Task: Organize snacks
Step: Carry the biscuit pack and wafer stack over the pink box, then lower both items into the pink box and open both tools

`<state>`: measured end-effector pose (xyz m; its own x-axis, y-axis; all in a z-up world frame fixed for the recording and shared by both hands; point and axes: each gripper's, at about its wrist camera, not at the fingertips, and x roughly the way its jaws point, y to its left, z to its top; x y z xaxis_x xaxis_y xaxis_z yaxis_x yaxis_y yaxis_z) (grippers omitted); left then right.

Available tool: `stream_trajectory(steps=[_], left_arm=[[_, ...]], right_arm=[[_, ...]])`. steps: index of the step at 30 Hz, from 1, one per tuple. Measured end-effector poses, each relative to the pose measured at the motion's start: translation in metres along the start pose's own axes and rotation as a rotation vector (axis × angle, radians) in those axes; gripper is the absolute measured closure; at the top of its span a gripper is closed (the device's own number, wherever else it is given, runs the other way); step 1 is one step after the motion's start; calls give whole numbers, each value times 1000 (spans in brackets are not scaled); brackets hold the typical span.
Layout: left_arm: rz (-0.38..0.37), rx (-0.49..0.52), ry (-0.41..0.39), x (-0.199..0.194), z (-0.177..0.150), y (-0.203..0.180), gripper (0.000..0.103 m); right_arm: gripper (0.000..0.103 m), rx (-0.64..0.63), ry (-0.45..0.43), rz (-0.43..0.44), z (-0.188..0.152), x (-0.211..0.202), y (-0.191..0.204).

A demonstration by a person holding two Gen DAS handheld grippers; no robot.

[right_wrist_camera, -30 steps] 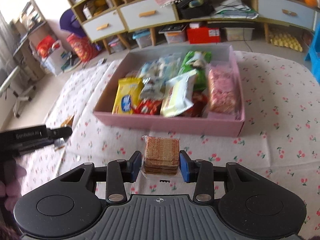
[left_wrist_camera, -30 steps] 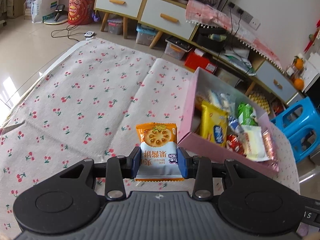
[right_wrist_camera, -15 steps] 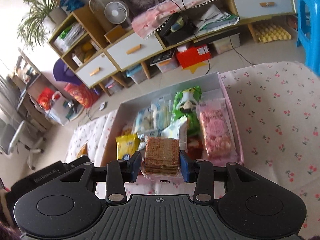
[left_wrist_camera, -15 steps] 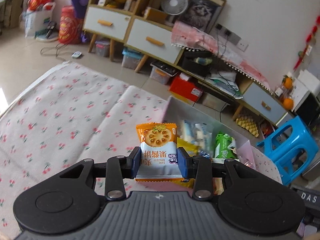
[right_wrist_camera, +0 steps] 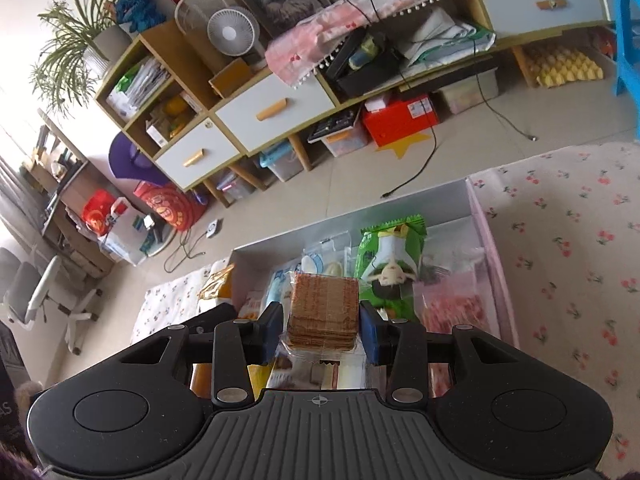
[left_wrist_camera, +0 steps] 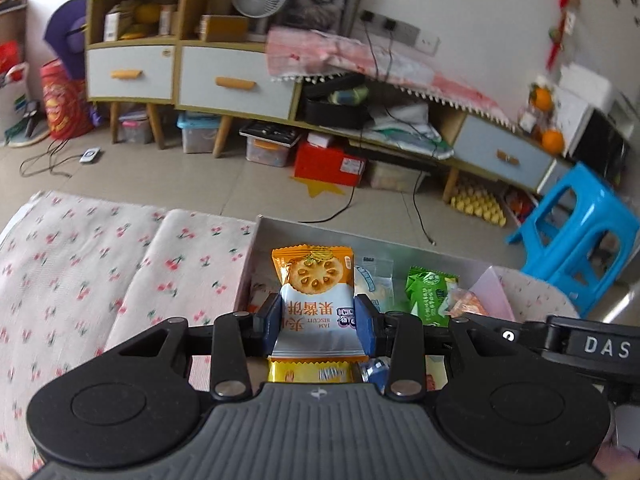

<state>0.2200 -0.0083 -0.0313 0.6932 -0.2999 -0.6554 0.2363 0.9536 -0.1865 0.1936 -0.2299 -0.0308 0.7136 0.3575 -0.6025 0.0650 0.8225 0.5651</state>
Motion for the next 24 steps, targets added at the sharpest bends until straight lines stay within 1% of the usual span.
stream_trajectory(steps=[6,15,17,19,20,21,22,24], left_arm=[[9,67,38,16,1,-3,67],[16,96,65,22,-1,-1,66],[13,102,68,23,0,-2,65],[19,111,60,21,0,-3,58],[22,114,55,19,0,-4,53],[23,116,51,18,0,-4,50],[22,117,49,17,1,-4,49],[24,114,50,15,1,-4,43]], right_arm=[[63,32,2,-1,9,26,-7],[63,30,-18,-4,20,40,-3],[60,26,-22,-8,19,41,-1],[59,23,-30,-14,20,41,0],[56,19,-32,-22,20,40,2],[50,14,-38,-27,20,38,3],[46,14,-42,-29,20,35,3],[44,18,-46,-29,22,31,4]])
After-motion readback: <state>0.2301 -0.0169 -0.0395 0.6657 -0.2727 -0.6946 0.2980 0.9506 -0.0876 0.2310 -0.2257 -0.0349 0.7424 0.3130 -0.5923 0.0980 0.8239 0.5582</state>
